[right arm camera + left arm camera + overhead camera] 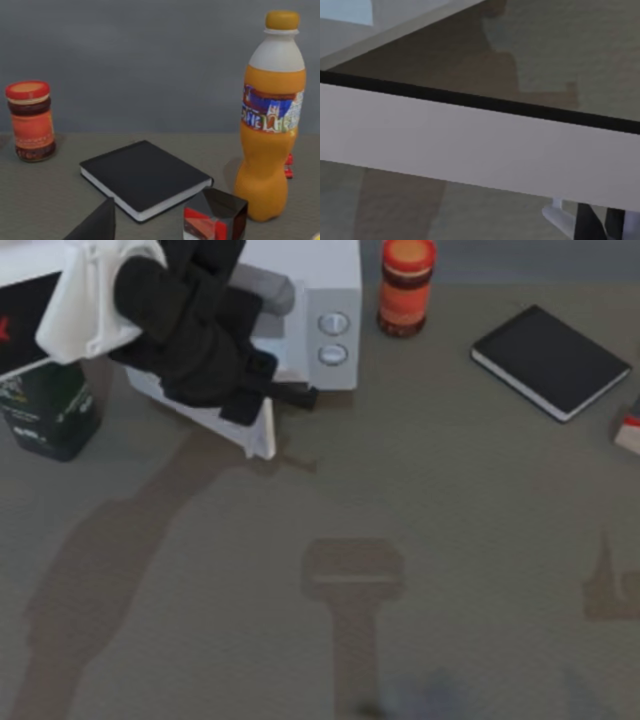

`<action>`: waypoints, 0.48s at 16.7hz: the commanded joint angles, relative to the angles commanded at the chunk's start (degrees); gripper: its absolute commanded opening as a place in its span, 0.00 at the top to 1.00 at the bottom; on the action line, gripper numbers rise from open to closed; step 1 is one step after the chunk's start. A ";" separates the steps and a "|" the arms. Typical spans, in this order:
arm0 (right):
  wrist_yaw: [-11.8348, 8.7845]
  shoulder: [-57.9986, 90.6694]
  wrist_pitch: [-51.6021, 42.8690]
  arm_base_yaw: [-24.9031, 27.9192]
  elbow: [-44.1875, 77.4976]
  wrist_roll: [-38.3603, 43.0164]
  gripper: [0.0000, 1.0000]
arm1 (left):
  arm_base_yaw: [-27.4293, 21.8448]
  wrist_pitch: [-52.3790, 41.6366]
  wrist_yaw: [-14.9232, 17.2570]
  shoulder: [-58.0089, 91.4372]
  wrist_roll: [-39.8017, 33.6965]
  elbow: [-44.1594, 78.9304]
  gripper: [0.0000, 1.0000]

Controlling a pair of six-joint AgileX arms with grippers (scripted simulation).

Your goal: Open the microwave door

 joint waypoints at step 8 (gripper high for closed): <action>0.00 0.00 0.00 0.00 0.00 0.00 0.00 | 1.22 0.67 1.99 -2.17 3.70 -2.01 1.00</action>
